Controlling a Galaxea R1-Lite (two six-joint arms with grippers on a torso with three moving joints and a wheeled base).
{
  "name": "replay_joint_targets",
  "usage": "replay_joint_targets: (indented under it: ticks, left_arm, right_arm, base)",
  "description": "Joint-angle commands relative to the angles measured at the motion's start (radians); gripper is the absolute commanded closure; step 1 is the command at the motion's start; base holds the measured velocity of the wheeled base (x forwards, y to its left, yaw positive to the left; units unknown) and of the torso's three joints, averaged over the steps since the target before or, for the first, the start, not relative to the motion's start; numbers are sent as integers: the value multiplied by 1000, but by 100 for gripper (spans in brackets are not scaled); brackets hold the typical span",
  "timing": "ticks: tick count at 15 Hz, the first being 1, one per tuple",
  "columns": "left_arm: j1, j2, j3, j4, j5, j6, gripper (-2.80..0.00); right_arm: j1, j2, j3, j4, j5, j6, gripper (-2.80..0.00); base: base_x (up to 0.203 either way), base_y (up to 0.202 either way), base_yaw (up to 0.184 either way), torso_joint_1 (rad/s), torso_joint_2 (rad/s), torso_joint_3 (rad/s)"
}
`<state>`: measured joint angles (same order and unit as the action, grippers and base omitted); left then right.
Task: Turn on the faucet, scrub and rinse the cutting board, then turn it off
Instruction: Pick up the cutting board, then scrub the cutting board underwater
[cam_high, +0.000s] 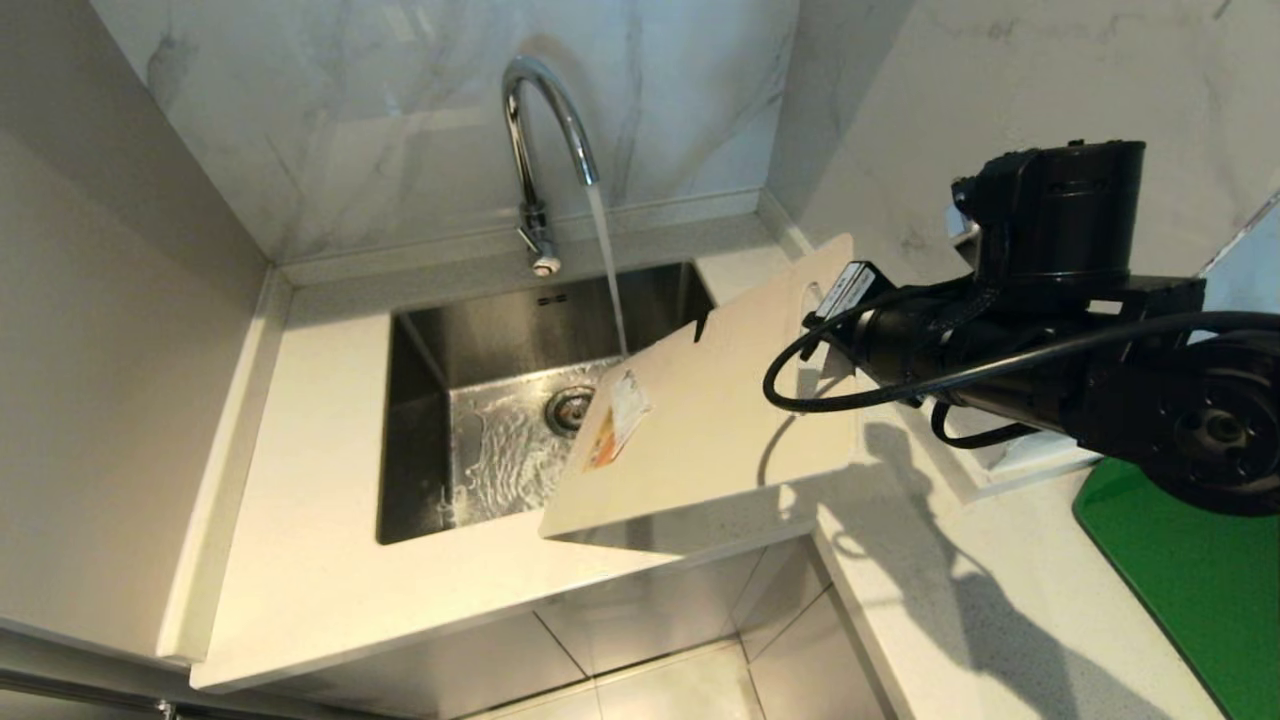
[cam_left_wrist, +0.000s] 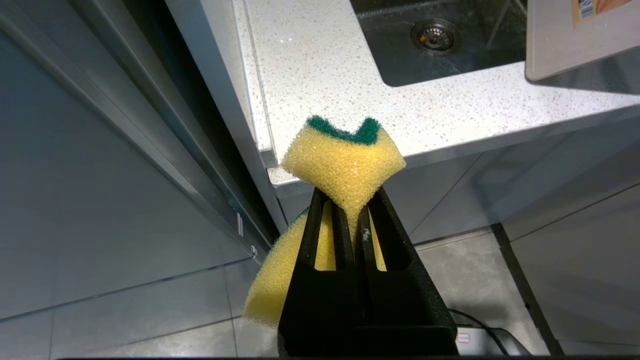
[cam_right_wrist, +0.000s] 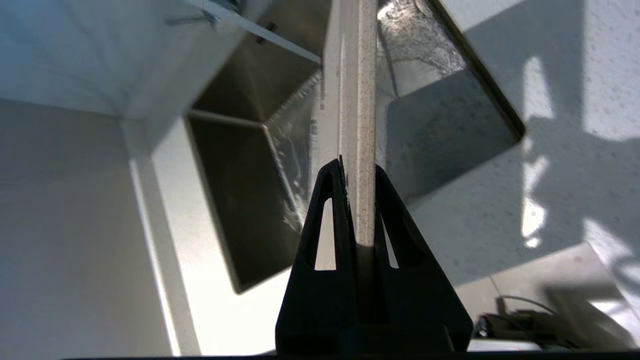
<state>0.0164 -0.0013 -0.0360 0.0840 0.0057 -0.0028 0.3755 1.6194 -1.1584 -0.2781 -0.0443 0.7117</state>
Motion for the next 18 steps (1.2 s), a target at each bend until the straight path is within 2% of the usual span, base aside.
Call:
replay_joint_targets:
  ticks: [1, 6, 18]
  left_arm:
    - [0, -3, 1, 0, 2, -2, 0]
    - [0, -3, 1, 0, 1, -2, 0]
    - [0, -3, 1, -1, 2, -2, 0]
  right_arm:
    - [-1, 6, -42, -1, 0, 24, 0]
    - [-35, 57, -130, -1, 0, 132, 0]
    - [-73, 117, -238, 19, 1, 178, 0]
  base:
    - [0, 0, 0, 0, 0, 0]
    - [0, 0, 0, 0, 0, 0]
    - [0, 0, 0, 0, 0, 0]
